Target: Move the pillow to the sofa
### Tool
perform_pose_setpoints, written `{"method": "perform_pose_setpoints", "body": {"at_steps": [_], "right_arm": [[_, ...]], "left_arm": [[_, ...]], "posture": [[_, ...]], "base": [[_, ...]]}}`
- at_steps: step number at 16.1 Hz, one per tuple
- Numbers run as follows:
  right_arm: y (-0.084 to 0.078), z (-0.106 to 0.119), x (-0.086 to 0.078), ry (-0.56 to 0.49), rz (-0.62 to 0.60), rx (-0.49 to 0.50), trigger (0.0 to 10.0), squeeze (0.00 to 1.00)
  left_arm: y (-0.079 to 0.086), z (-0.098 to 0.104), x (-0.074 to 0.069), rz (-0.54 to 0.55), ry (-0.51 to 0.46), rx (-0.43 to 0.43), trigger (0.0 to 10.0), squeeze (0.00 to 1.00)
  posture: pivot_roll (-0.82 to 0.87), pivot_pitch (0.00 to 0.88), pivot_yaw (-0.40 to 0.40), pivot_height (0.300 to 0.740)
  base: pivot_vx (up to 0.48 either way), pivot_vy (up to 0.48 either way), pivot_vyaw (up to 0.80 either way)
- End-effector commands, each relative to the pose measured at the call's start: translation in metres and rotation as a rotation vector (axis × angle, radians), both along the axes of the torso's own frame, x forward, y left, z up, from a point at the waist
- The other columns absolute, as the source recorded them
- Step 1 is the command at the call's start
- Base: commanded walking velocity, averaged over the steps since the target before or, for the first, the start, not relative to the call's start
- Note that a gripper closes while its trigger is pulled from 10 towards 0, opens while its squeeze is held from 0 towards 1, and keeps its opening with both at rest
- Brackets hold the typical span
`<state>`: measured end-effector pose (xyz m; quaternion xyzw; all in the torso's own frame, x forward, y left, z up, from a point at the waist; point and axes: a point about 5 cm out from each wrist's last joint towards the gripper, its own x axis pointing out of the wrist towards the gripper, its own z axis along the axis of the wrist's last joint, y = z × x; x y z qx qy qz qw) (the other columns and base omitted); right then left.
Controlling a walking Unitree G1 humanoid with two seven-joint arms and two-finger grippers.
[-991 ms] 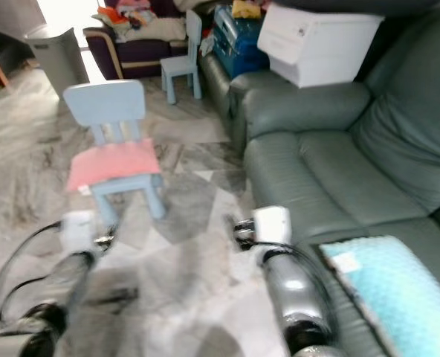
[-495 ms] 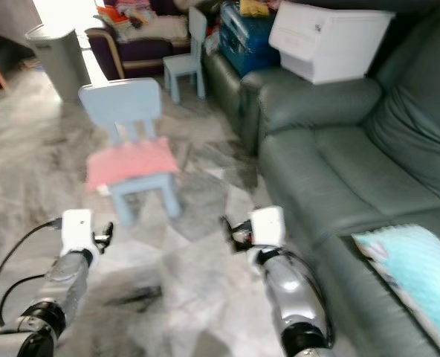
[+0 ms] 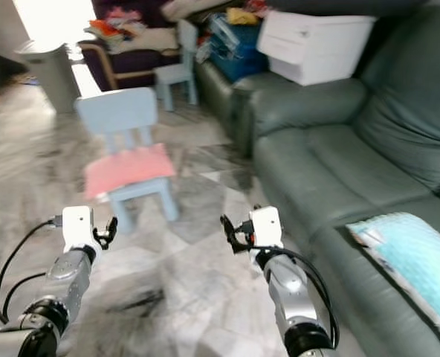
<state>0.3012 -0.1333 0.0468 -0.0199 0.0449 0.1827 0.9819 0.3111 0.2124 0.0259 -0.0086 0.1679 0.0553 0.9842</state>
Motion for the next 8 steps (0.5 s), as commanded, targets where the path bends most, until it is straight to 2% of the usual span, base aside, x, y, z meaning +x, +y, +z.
{"method": "perform_pose_setpoints", "body": {"at_steps": [1, 4, 8], "right_arm": [[0.0021, 0.0058, 0.0028, -0.027, 0.013, 0.0, 10.0, 0.0], [0.0049, 0.0076, 0.0032, -0.04, 0.028, -0.002, 10.0, 0.0], [0.0053, 0.0084, 0.0033, -0.043, 0.027, 0.006, 10.0, 0.0]], "left_arm": [[0.0039, 0.0033, 0.0015, 0.006, -0.016, -0.002, 10.0, 0.0], [0.0042, 0.0029, 0.0012, 0.007, -0.013, -0.003, 10.0, 0.0], [0.0035, 0.0018, 0.0006, 0.004, -0.008, -0.011, 10.0, 0.0]], "posture": [[-0.17, 0.0, 0.06, 0.74], [-0.17, 0.0, 0.061, 0.74], [-0.16, 0.0, 0.063, 0.74]], "base": [[0.454, 0.0, 0.0], [0.45, 0.0, 0.0], [0.442, 0.0, 0.54]]}}
